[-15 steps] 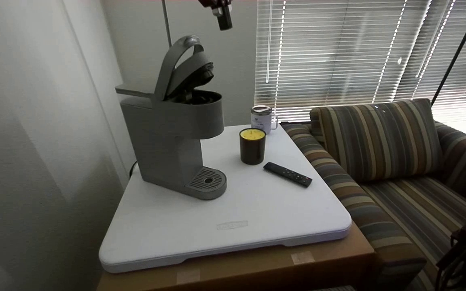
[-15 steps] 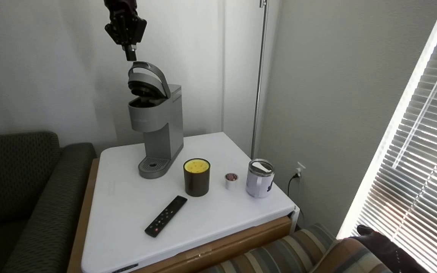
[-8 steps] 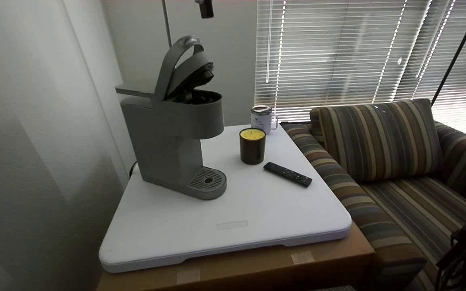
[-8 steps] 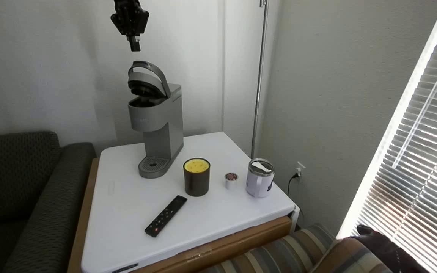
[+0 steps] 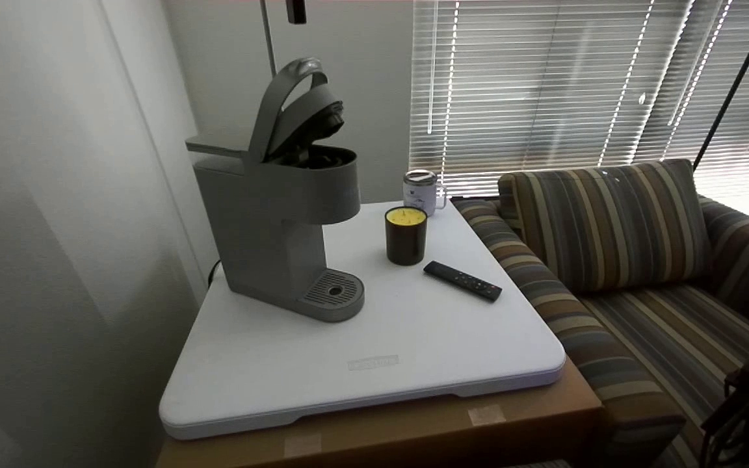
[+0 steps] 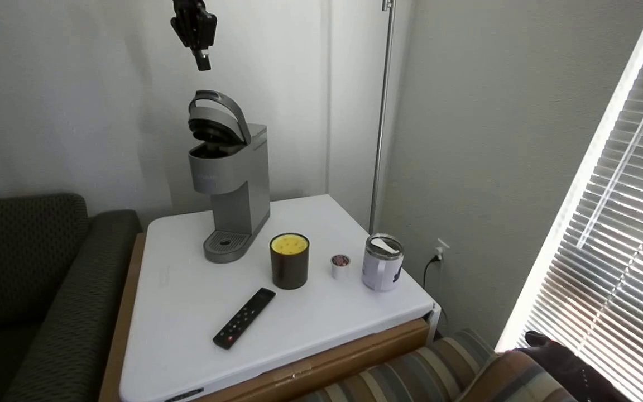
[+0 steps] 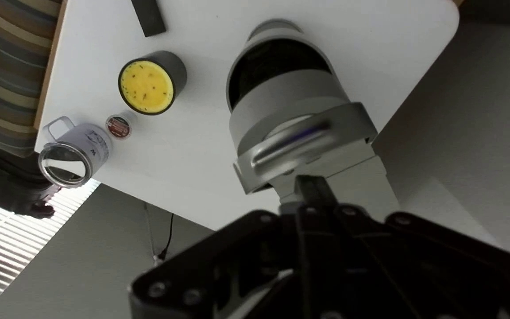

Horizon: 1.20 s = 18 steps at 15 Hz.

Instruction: Close the lid of the coffee maker

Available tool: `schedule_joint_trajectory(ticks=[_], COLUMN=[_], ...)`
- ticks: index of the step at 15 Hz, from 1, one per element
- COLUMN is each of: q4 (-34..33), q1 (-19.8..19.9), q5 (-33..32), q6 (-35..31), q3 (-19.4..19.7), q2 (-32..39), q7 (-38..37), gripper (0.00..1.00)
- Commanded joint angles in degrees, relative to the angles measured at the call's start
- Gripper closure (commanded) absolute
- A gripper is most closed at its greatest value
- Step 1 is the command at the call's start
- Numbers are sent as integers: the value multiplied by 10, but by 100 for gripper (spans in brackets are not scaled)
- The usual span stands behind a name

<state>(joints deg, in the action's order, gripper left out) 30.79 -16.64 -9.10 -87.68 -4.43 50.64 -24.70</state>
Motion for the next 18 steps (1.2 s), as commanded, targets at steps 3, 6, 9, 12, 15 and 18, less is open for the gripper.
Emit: schedule_joint_trajectory(ticks=[3,6,9,12,15,18], q4=[-29,-21,-21,-21,-19,-14], q1=[-16,-13,-7,-2,2,7], q5=[-26,-24,-16,-9,-2,12], q6=[-41,-21,-19,-15,-5,35], q3=[22,24,24,19,16,9], q2=[23,27,35,41,45,37], q7=[-62,-84,-101,-115,-122,-123], gripper=[100,100,100,100,100,100])
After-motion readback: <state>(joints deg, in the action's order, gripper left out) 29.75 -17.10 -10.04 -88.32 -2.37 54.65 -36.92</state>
